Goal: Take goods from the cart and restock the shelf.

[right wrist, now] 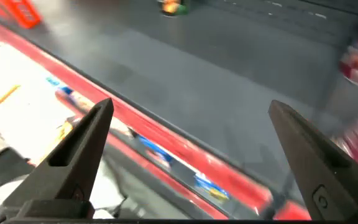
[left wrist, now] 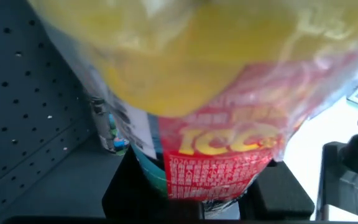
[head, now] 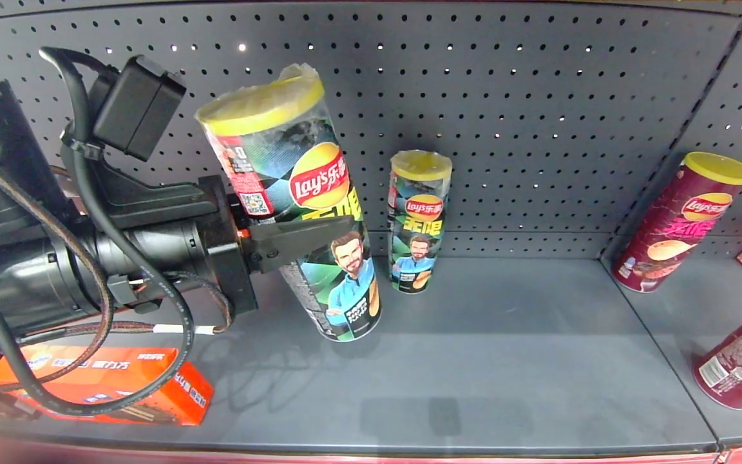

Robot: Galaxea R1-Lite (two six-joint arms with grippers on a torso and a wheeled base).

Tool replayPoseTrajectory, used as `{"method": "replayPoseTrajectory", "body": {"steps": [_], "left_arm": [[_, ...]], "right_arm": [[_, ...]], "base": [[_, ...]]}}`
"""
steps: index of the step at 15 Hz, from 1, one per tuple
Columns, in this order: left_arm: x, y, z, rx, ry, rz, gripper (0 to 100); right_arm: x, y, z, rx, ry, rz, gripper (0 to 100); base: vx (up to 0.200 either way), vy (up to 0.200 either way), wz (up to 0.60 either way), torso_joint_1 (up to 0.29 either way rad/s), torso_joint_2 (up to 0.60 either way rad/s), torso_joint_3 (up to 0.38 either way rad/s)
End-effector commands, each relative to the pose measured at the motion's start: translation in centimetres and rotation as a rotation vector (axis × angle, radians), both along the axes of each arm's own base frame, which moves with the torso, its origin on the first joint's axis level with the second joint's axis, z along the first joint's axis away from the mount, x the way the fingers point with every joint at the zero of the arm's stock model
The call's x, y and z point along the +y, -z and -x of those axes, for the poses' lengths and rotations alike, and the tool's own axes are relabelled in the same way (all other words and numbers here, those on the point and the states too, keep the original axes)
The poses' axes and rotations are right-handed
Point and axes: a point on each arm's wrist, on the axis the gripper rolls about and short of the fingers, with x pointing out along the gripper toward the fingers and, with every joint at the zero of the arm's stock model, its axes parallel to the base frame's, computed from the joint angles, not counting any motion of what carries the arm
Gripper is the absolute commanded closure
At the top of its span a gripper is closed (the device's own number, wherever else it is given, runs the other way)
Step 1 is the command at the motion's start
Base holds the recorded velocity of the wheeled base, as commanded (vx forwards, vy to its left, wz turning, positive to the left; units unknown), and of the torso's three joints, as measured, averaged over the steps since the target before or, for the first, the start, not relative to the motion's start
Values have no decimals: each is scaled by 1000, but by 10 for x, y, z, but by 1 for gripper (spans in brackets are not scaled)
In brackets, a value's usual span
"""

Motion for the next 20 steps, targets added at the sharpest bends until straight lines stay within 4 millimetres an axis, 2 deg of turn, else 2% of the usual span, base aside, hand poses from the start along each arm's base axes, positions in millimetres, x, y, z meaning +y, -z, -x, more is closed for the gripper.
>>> {"method": "replayPoseTrajectory", "body": {"steps": [1, 3, 7, 9, 10, 11, 12, 13, 14, 15, 18, 20], "left_arm": [[1, -1, -2, -3, -8, 3, 100], [6, -1, -4, 0, -28, 1, 100], [9, 1, -7, 4, -44, -1, 100], [10, 1, -7, 6, -46, -2, 100], [11, -1, -6, 1, -49, 2, 100], [11, -1, -6, 0, -49, 2, 100], [11, -2, -6, 8, -47, 11, 100], [11, -2, -6, 16, -44, 13, 100], [11, -2, -6, 16, -44, 13, 100], [11, -2, -5, 14, -29, 13, 100], [11, -1, -5, 18, -4, 12, 100], [10, -1, -5, 35, 7, 20, 100]], "right_arm": [[25, -13, -43, 97, -95, 42, 0], [44, -19, -74, 125, -122, 59, 0], [65, -14, -112, 133, -132, 52, 0], [79, -14, -141, 158, -131, 41, 0], [91, -17, -163, 147, -142, 28, 0], [93, -18, -168, 142, -147, 24, 0], [107, -20, -195, 117, -177, 11, 0], [114, -22, -208, 103, -194, 3, 0], [115, -22, -208, 102, -195, 2, 0], [128, -20, -232, 68, -255, -8, 0], [116, -11, -270, -111, -553, -27, 0], [112, -18, -286, -156, -585, -38, 0]], "base": [[0, 0, 0, 0, 0, 0], [0, 0, 0, 0, 0, 0], [0, 0, 0, 0, 0, 0], [0, 0, 0, 0, 0, 0], [0, 0, 0, 0, 0, 0], [0, 0, 0, 0, 0, 0], [0, 0, 0, 0, 0, 0], [0, 0, 0, 0, 0, 0], [0, 0, 0, 0, 0, 0], [0, 0, 0, 0, 0, 0], [0, 0, 0, 0, 0, 0], [0, 0, 0, 0, 0, 0]]}}
